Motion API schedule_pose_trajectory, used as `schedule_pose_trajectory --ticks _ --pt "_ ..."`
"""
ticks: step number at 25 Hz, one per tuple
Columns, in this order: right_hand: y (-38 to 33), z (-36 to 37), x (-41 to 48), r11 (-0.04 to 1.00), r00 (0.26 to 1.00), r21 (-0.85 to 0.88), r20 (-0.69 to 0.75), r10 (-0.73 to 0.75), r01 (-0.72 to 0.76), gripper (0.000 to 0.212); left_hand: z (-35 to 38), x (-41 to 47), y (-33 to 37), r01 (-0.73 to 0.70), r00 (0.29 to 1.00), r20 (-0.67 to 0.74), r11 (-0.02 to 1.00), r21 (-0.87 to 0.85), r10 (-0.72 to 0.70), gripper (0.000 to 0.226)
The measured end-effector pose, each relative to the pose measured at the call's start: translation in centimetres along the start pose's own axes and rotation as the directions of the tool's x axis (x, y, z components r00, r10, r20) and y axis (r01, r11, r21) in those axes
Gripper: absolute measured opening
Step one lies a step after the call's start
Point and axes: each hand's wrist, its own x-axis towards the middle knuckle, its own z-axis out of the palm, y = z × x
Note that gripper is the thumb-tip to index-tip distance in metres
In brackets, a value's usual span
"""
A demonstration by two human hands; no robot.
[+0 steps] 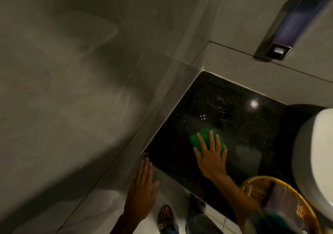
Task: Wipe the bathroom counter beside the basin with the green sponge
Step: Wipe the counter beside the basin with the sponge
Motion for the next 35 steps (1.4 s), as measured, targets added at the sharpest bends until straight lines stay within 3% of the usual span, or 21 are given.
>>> schedule_pose_trajectory --ticks 2,5,7,8,10,13,15,18,19,21,24,26,28,30,32,33,35 --pt "-2.5 0.3 -0.1 1.0 0.999 0.011 0.035 -0.007 0.007 0.059 0.2 -0.1 -0.4 -0.016 1.0 0.014 0.999 0.033 0.016 0.071" --pt "-4.7 2.7 -6.7 0.951 0.953 -0.059 0.02 -0.301 0.302 0.061 0.4 -0.1 -0.5 -0.032 0.999 -0.004 0.999 0.021 0.032 0.072" --pt "-3.3 3.0 -11.2 0.938 0.943 -0.097 0.043 -0.329 0.331 0.064 0.3 -0.1 -0.3 -0.027 1.0 -0.017 1.0 0.001 0.027 0.072" --pt "-2.1 2.8 -11.4 0.964 0.967 -0.067 0.021 -0.255 0.256 0.063 0.2 0.0 -0.1 -0.025 0.999 -0.023 1.0 -0.005 0.025 0.072" --pt "0.2 1.7 -8.4 0.999 0.998 -0.003 -0.059 0.036 -0.036 0.058 -0.1 0.7 0.9 -0.062 0.998 -0.028 0.998 -0.02 0.061 0.07" --pt "1.7 -0.7 -0.5 0.88 0.901 0.209 0.004 0.434 -0.425 0.058 -0.8 3.4 3.1 -0.169 0.985 -0.057 0.983 -0.07 0.165 0.067" --pt "0.1 -0.7 1.8 0.869 0.889 0.226 -0.028 0.457 -0.439 0.059 -1.0 6.2 4.6 -0.205 0.976 -0.086 0.977 -0.061 0.2 0.063" --pt "-3.8 1.6 -2.7 0.967 0.972 0.167 -0.103 0.213 -0.194 0.057 -0.7 10.6 6.3 -0.201 0.974 -0.109 0.979 -0.024 0.197 0.061" --pt "-3.8 1.8 -4.3 0.974 0.976 0.15 -0.107 0.189 -0.172 0.056 -0.5 11.9 6.8 -0.186 0.978 -0.098 0.982 -0.022 0.183 0.063" --pt "-1.7 1.2 -3.6 0.934 0.946 0.207 -0.081 0.314 -0.292 0.057 0.1 13.8 7.1 -0.14 0.988 -0.061 0.99 -0.001 0.139 0.07" --pt "2.8 -1.9 2.1 0.72 0.764 0.336 0.0 0.645 -0.608 0.061 0.8 14.2 7.3 -0.062 0.996 -0.061 0.997 0.043 0.065 0.075" --pt "4.9 -2.7 4.6 0.698 0.729 0.327 -0.038 0.684 -0.637 0.062 0.8 13.1 7.5 -0.038 0.995 -0.092 0.998 0.052 0.043 0.076" --pt "6.7 -3.6 5.9 0.743 0.766 0.32 -0.075 0.638 -0.587 0.06 0.7 11.9 8.5 -0.073 0.994 -0.08 0.996 0.06 0.078 0.079" --pt "5.3 -2.2 12.7 0.806 0.835 0.293 -0.043 0.549 -0.515 0.058 1.4 14.7 6.1 0.032 0.997 -0.078 0.999 0.015 -0.031 0.081" --pt "5.0 -3.0 14.6 0.868 0.886 0.254 -0.077 0.458 -0.426 0.056 1.1 14.7 6.6 0.011 0.997 -0.078 1.0 0.009 -0.01 0.081" --pt "3.6 -3.2 15.2 0.915 0.931 0.23 -0.079 0.356 -0.33 0.056 1.1 14.6 6.6 0.008 0.997 -0.071 1.0 0.011 -0.007 0.082" --pt "-0.5 -2.0 13.8 0.992 1.0 0.122 -0.005 0.013 -0.012 0.057 1.3 14.4 6.8 0.005 0.998 -0.055 1.0 0.014 -0.004 0.082"
